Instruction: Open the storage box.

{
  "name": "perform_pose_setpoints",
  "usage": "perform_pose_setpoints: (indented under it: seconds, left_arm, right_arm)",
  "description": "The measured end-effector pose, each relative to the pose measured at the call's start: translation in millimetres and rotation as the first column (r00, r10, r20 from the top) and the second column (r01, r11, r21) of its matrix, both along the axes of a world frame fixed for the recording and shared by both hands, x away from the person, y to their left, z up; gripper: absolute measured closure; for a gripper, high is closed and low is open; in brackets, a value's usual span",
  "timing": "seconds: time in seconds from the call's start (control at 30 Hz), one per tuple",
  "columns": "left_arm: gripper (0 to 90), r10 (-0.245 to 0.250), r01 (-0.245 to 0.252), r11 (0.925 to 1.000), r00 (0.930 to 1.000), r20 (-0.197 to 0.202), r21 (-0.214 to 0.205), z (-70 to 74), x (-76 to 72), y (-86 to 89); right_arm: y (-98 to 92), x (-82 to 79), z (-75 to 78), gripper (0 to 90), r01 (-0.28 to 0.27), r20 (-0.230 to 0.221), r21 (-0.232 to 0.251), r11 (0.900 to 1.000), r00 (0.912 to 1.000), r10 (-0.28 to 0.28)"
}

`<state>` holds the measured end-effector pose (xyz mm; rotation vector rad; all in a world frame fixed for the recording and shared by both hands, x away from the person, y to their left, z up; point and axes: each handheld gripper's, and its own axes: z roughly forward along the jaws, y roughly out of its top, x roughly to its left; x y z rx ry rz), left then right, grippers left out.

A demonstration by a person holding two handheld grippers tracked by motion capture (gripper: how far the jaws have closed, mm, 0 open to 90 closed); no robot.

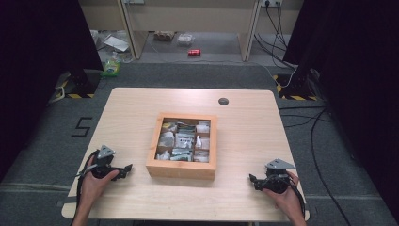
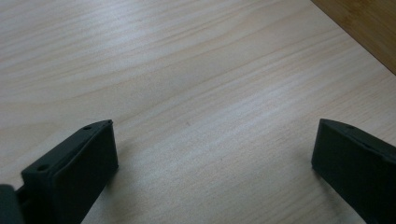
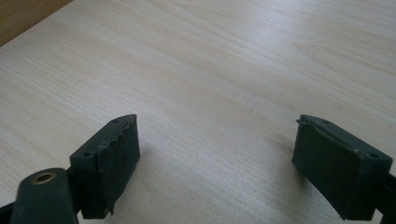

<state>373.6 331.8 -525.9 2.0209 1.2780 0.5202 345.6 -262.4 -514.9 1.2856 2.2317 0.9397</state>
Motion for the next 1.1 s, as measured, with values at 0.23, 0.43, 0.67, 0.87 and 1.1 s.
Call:
perform_pose_setpoints:
  seconds: [0.23,0.43,0.67,0.87,1.1]
  left_arm:
    - [0.0,0.0,0.0,1.0,1.0,0.0,0.0,0.0,0.0,0.0]
    - [0.0,0.0,0.0,1.0,1.0,0.0,0.0,0.0,0.1,0.1]
    - [0.0,0.001,-0.001,1.0,1.0,0.0,0.0,0.0,0.1,0.0]
    - [0.0,0.0,0.0,1.0,1.0,0.0,0.0,0.0,0.1,0.1]
    - [0.0,0.0,0.0,1.0,1.0,0.0,0.0,0.0,0.1,0.0]
  right_arm:
    - [0.0,0.0,0.0,15.4,0.0,0.0,0.0,1.0,1.0,0.0]
    - [1.6,-0.3,0.2,16.8,0.019,0.0,0.005,0.9998,0.9998,-0.019]
    - [10.1,-2.2,3.2,22.0,-0.003,0.004,0.043,0.999,1.0,0.003]
    - [21.3,-5.6,8.7,22.8,-0.046,0.036,0.063,0.9969,0.9984,0.044]
    - [33.0,-9.1,12.8,24.9,-0.081,0.059,0.077,0.9937,0.9953,0.077]
